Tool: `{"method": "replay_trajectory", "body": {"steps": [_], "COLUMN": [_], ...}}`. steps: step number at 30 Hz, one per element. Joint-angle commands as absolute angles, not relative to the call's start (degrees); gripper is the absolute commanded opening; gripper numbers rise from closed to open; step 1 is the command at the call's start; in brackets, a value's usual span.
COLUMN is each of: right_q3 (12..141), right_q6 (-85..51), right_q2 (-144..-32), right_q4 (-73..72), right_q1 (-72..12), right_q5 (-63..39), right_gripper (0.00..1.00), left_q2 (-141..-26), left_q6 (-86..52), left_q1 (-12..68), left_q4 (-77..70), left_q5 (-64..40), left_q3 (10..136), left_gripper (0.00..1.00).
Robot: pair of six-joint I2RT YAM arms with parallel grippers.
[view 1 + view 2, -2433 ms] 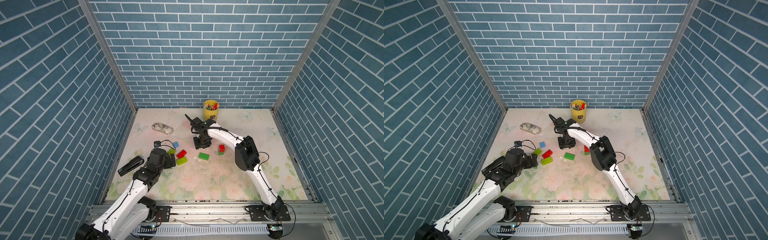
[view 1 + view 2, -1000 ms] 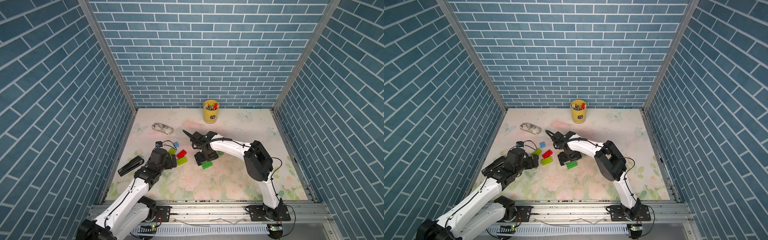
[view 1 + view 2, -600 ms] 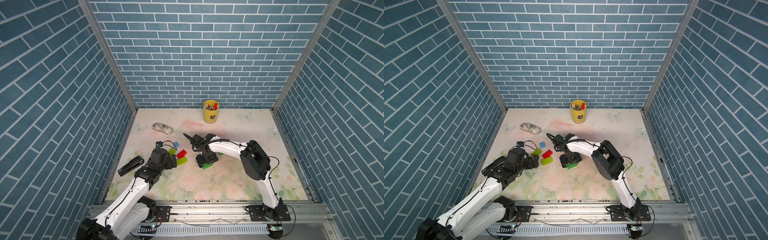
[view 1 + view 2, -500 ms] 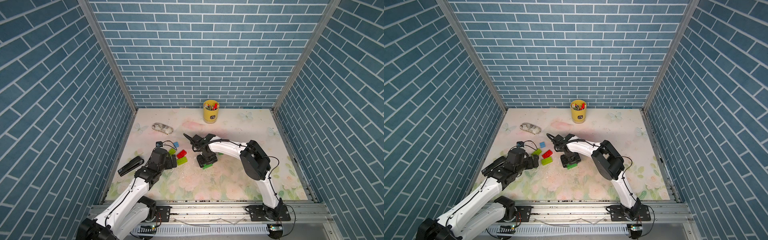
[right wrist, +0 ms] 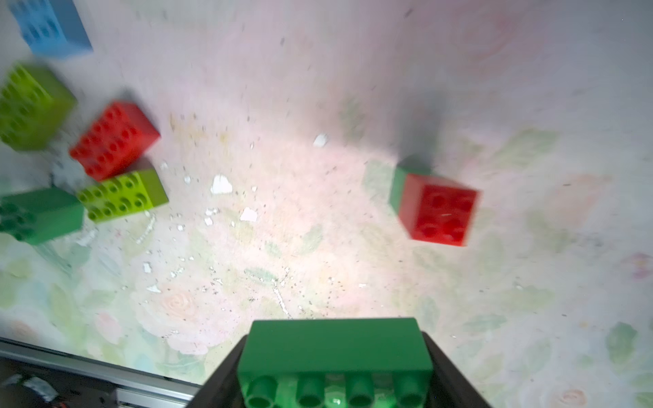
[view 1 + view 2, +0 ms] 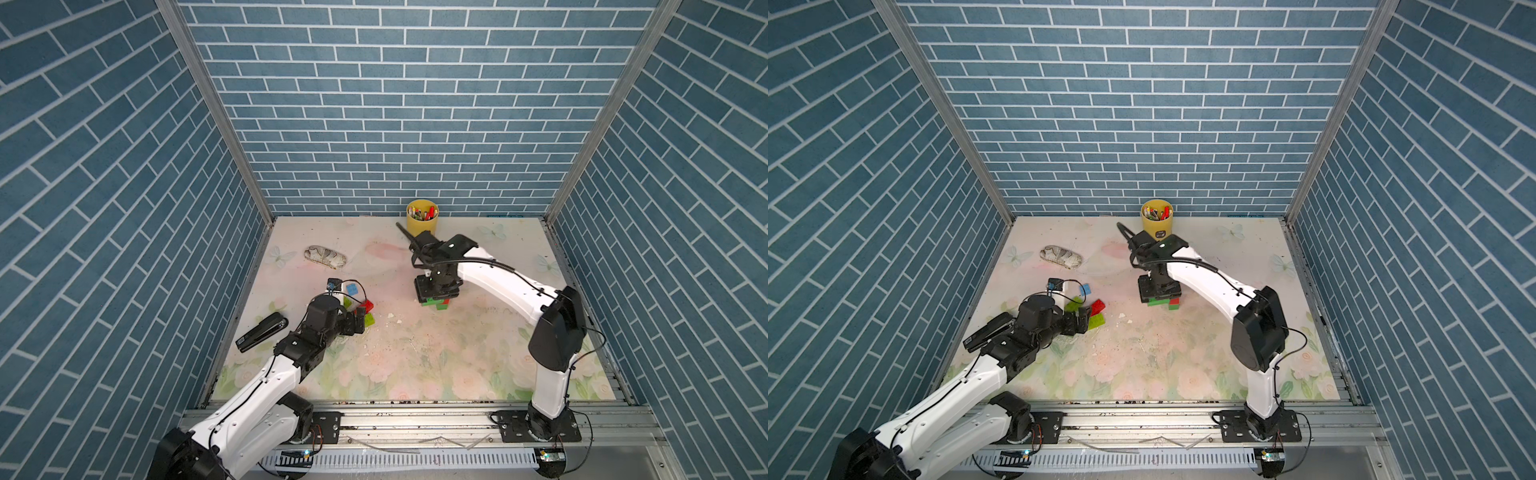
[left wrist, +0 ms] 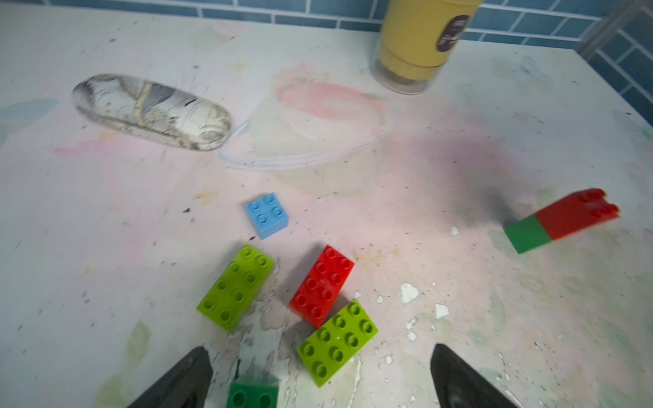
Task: Assemble a spoon with lego
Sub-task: Pick up the lego brick from the center of the board, then assemble the lego brick with the lego brick.
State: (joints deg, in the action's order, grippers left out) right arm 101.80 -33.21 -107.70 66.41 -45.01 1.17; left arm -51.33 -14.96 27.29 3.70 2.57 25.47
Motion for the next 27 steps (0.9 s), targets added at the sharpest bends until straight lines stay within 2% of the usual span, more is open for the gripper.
{"method": "replay_trajectory", "body": {"steps": [1,7,14,27], "right_q3": [102.3,103.0,103.4,102.7], "right_q6": [-33.4,-29.0,-26.7,-25.4], "right_q2": [-108.2,-110.9,-113.2,-115.7], "right_q4": [71.8,70.5,69.2,67.0], "right_q1": [-41.7,-37.7,-36.7,-36.2], "right_q5": [3.2,1.8,-0.1,-1.4], "right_gripper": [0.56,0.56,0.56,0.56], "left_q2": [-53.0,-59.4,-67.3,-72.8], "left_q6": [-8.2,-4.0,1.3,2.7], "left_q1": [30.4,34.2,38.7,41.6], "left_q4": [-6.6,-17.9,-25.5,-28.5], "left_q5": [0.0,-6.3,-11.3,-12.9], "left_q3": [23.8,23.1,24.8,27.1], "left_gripper": [0.99,0.99,0.99,1.0]}}
